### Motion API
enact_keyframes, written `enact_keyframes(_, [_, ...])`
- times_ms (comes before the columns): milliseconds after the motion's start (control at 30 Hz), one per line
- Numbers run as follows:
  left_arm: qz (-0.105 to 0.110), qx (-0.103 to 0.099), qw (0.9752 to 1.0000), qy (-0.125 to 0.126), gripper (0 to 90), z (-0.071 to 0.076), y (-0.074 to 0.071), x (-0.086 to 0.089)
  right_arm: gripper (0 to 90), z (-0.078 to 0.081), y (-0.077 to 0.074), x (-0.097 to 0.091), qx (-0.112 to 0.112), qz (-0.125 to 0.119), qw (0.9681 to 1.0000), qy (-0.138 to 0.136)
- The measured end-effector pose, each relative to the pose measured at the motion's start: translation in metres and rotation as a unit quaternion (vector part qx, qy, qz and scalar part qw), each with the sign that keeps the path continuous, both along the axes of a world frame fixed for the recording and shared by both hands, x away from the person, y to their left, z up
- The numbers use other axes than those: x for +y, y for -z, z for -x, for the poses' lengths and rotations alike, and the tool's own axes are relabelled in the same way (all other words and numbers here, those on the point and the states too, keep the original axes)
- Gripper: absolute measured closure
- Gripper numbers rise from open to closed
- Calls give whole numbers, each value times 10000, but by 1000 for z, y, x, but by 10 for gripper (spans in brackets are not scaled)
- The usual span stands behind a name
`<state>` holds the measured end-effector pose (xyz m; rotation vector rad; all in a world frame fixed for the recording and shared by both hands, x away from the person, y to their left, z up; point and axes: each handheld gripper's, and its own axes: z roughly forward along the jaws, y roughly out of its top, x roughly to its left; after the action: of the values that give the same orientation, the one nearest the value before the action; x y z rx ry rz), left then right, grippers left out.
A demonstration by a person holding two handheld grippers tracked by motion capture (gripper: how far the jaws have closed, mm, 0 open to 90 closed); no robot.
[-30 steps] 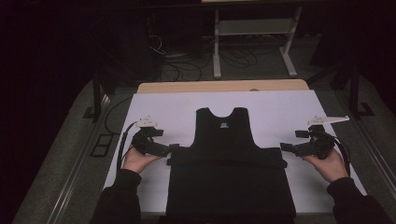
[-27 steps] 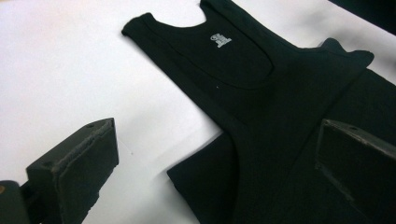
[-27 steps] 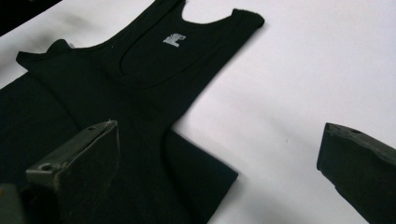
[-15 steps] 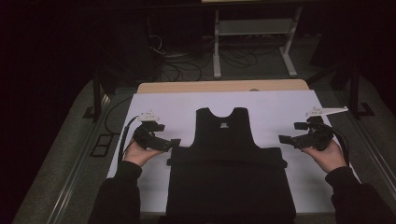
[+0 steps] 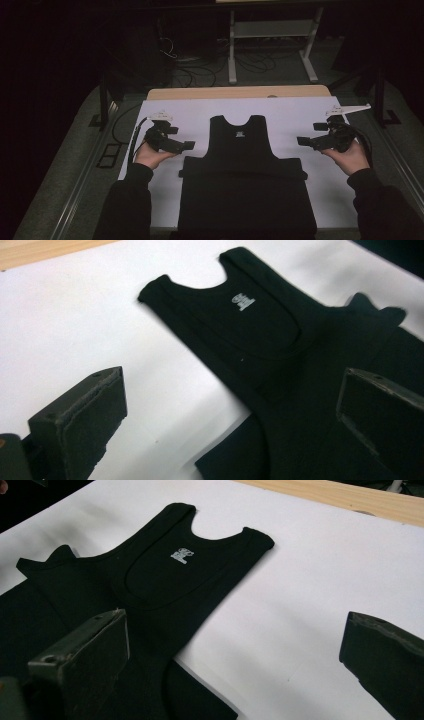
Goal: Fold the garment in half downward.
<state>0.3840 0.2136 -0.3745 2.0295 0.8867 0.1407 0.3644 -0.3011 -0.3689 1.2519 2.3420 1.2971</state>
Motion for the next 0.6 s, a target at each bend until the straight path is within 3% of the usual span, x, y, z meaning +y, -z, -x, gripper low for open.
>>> enact_keyframes(333, [-8,-9,10000,-15,0,-12,-7,-4,0,-13,-3,3,57,-15,10000,-14])
enact_keyframes(600, [-56,50,10000,52,0,-19,-4,-9,0,-23,-5,8,83,18,10000,-49])
